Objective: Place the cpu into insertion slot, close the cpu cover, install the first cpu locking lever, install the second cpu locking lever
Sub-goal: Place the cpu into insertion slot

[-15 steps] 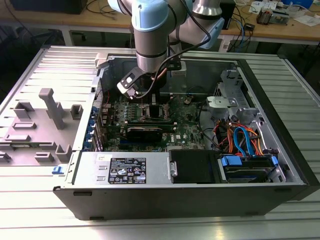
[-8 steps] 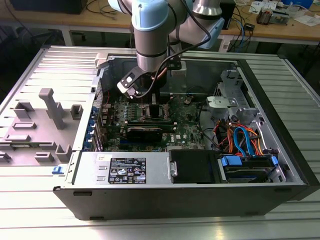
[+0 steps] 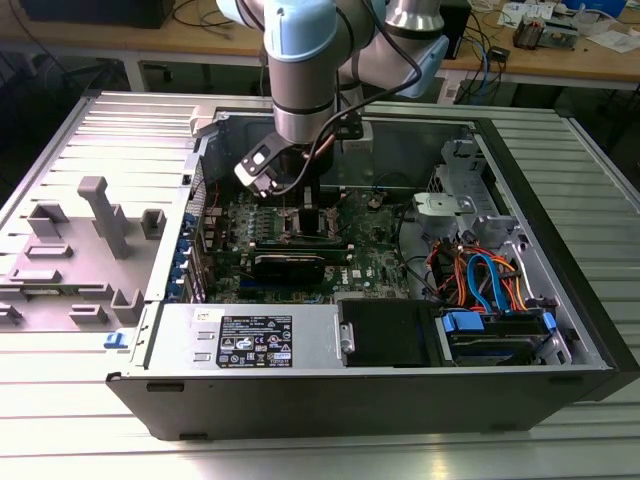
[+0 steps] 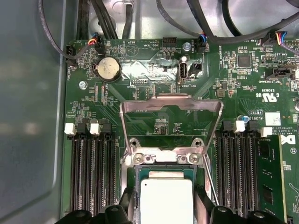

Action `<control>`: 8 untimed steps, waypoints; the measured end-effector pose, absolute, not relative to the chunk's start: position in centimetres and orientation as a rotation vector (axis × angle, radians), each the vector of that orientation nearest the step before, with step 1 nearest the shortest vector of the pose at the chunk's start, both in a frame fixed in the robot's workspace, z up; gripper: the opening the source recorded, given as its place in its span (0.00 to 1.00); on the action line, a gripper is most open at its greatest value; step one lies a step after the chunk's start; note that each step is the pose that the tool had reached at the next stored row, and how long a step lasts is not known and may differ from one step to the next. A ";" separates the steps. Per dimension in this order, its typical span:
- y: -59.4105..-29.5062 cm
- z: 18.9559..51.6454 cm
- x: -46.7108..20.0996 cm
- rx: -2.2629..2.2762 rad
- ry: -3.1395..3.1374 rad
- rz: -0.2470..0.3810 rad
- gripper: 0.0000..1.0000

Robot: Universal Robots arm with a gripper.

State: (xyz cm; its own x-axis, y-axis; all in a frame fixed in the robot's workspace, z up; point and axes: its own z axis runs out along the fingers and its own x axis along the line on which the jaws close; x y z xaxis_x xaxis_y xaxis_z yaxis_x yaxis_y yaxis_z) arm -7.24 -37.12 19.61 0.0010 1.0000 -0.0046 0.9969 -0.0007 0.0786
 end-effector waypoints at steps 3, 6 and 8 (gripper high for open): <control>-37.1 19.4 -7.2 2.180 2.178 0.081 0.61; -37.1 19.3 -7.2 2.180 2.178 0.081 0.61; -36.8 19.3 -7.2 2.179 2.178 0.079 0.61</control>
State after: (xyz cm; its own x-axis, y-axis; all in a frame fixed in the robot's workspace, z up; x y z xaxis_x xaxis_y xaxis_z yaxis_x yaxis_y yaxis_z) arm -7.23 -36.83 19.34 0.0007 1.0000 -0.0056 0.9969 -0.0003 0.0782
